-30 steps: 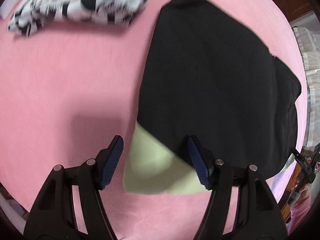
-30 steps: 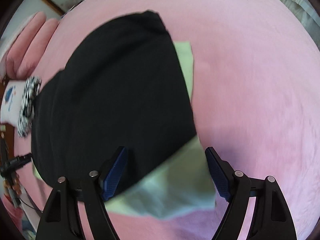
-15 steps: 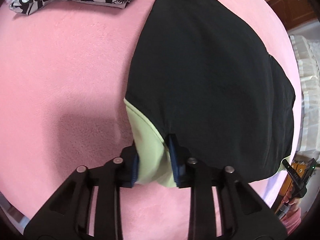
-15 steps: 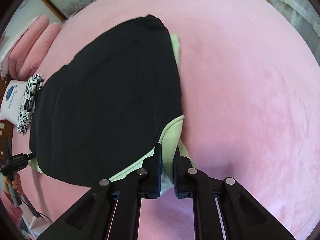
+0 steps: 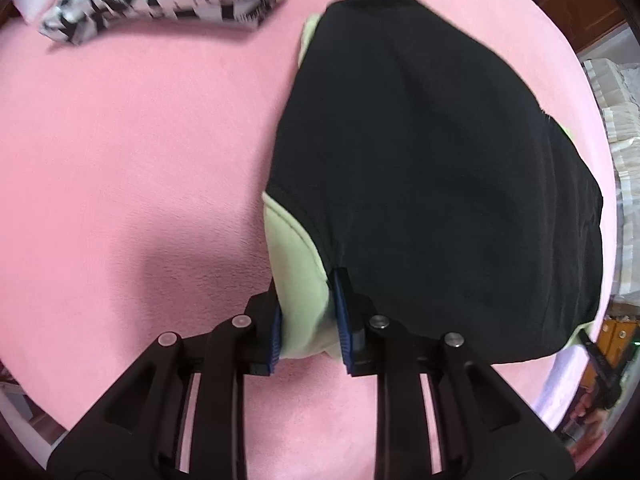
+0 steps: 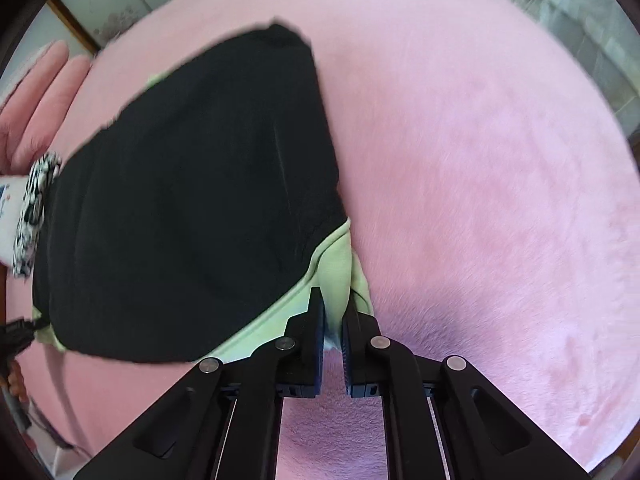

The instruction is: Fold large clothes

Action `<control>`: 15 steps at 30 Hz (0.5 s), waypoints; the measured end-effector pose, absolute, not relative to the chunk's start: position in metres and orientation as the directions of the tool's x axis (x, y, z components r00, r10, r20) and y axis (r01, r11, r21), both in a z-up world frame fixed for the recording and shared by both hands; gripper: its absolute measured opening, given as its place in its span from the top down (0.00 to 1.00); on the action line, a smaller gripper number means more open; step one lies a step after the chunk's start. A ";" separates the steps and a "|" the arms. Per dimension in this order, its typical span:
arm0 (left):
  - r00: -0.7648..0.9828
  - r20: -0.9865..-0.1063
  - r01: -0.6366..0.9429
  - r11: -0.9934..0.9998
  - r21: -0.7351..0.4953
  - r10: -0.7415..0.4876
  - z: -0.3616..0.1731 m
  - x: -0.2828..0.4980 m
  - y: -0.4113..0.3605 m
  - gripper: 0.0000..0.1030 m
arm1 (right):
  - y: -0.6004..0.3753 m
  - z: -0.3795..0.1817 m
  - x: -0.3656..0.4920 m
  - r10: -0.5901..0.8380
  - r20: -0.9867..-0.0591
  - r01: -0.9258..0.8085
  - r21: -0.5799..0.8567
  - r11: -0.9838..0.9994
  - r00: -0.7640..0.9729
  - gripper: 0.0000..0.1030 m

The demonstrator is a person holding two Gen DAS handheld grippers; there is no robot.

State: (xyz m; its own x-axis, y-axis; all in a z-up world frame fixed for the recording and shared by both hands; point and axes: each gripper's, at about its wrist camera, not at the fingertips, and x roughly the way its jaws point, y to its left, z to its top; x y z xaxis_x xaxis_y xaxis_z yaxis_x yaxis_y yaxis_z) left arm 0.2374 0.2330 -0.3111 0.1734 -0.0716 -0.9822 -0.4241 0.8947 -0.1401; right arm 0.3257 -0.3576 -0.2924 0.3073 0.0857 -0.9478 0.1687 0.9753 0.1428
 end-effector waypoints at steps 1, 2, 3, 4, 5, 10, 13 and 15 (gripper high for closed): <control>0.175 -0.984 -0.418 0.904 -0.091 -0.018 -0.302 0.234 0.228 0.80 | -0.359 -0.283 0.324 0.085 -0.943 0.180 0.149 0.972 0.321 0.89; 0.171 -0.985 -0.415 0.908 -0.057 0.017 -0.290 0.231 0.225 0.80 | -0.358 -0.276 0.324 0.072 -0.942 0.187 0.139 0.972 0.326 0.80; 0.172 -0.984 -0.410 0.912 -0.019 0.057 -0.281 0.227 0.220 0.80 | -0.354 -0.268 0.323 0.056 -0.940 0.187 0.125 0.974 0.337 0.69; 0.176 -0.981 -0.409 0.912 0.007 0.087 -0.274 0.224 0.217 0.80 | -0.353 -0.257 0.321 0.038 -0.932 0.181 0.109 0.977 0.359 0.64; 0.181 -0.977 -0.411 0.911 0.027 0.110 -0.264 0.221 0.212 0.80 | -0.344 -0.247 0.319 0.017 -0.922 0.166 0.088 0.982 0.387 0.62; 0.271 -0.960 -0.317 0.948 -0.022 0.069 -0.206 0.229 0.174 0.80 | -0.306 -0.199 0.324 0.072 -0.896 0.022 0.092 0.996 0.439 0.62; 0.297 -0.953 -0.262 0.955 -0.137 -0.055 -0.193 0.244 0.138 0.80 | -0.269 -0.193 0.322 0.209 -0.884 -0.119 0.175 0.977 0.418 0.62; 0.291 -0.948 -0.218 0.956 -0.197 -0.129 -0.199 0.250 0.107 0.90 | -0.244 -0.199 0.320 0.264 -0.881 -0.167 0.215 0.962 0.393 0.78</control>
State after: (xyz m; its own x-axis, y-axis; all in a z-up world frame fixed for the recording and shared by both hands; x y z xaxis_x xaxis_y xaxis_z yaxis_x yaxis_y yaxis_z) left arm 0.2496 0.1070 -0.1985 0.2908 -0.1294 -0.9480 -0.2184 0.9557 -0.1974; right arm 0.3200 -0.2444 -0.1994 0.3926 0.2643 -0.8809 -0.1666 0.9624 0.2145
